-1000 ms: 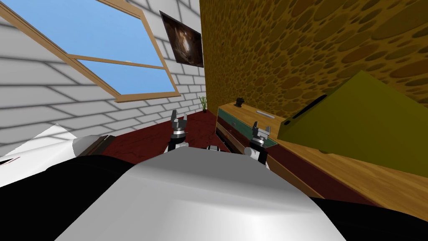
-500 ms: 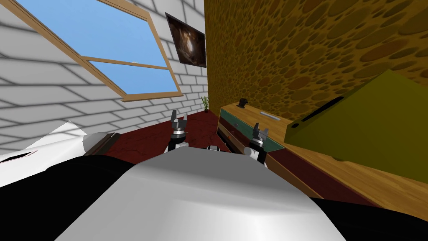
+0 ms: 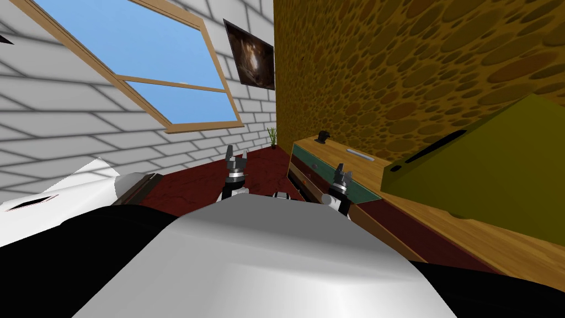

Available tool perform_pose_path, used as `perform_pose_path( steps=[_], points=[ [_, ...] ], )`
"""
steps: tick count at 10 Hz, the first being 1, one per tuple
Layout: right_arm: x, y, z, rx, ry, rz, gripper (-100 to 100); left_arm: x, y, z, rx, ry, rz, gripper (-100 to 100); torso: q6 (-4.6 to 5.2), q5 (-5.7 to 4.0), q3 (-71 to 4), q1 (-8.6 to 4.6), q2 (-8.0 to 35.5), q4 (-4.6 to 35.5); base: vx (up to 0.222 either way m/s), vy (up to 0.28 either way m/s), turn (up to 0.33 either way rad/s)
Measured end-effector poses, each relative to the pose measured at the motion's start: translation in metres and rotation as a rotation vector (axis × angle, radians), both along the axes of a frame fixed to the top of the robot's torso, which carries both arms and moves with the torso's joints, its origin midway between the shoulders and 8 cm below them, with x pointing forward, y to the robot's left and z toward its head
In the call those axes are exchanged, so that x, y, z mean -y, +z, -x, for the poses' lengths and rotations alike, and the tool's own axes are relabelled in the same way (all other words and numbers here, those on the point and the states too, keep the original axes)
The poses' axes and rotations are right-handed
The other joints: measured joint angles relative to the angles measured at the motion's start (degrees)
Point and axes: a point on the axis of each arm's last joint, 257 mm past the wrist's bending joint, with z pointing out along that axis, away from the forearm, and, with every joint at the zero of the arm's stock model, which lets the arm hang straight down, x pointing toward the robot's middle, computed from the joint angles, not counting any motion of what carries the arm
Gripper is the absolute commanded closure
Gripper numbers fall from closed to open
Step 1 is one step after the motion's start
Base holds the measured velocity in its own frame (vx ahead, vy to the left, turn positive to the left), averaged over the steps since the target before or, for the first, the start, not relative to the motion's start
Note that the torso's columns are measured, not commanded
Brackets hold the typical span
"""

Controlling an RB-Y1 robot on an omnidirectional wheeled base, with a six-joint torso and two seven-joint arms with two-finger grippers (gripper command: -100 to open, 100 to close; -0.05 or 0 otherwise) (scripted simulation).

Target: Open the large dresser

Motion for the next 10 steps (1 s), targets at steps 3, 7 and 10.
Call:
perform_pose_path(
  steps=[3,7,10],
  points=[
    [0.016,-0.011,0.003,0.037,0.009,-0.11,-100,0.0,0.0,0.0,0.0,0.0,0.0,0,-0.33,-0.4,-0.27,-0.16,-0.6,-0.39,0.016,0.039,0.049],
    [0.029,-0.023,0.003,0.085,0.027,-0.226,-100,0.0,0.0,0.0,0.0,0.0,0.0,0,-0.6,-0.76,-0.53,-0.44,-1.12,-0.72,0.011,0.032,0.042],
    [0.036,-0.034,0.001,0.122,0.04,-0.316,-100,0.0,0.0,0.0,0.0,0.0,0.0,0,-0.77,-1.03,-0.72,-0.63,-1.5,-0.95,0.009,0.024,0.032]
  ],
)
